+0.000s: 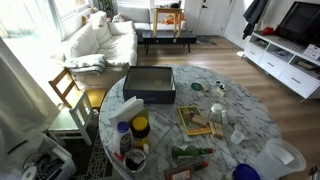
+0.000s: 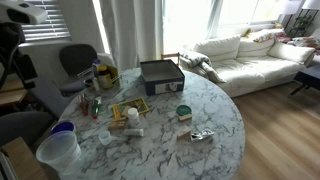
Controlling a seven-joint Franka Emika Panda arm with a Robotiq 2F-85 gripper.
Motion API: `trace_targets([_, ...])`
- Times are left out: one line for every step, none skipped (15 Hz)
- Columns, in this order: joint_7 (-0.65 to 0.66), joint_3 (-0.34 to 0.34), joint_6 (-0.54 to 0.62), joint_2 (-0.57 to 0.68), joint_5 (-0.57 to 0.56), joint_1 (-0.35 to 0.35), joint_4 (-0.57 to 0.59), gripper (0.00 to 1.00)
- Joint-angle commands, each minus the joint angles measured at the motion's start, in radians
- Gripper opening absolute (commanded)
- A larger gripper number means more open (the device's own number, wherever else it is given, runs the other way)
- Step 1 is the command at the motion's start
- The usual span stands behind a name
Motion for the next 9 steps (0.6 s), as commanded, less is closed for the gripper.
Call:
trace_targets([-0.007, 0.008, -0.002, 0.002, 0.005, -0.011, 0.002, 1.0])
trace_targets([-0.007, 0.008, -0.002, 0.002, 0.005, -0.011, 0.002, 1.0])
trace_targets([-0.007, 0.008, -0.002, 0.002, 0.005, -0.011, 0.002, 1.0])
trace_targets([-0.007, 0.008, -0.002, 0.002, 0.005, -0.011, 0.002, 1.0])
trace_targets([-0.007, 0.008, -0.002, 0.002, 0.005, -0.011, 0.002, 1.0])
trace_targets([0.018, -0.005, 0.013, 0.029, 0.021, -0.025, 0.009, 1.0])
trace_targets([0.076, -0.014, 0.063, 0.076, 0.046, -0.051, 0.008, 1.0])
trace_targets([0.1, -0.013, 0.103, 0.11, 0.054, -0.059, 0.001, 1.0])
trace_targets([0.131, -0.01, 0.146, 0.14, 0.073, -0.069, -0.003, 1.0])
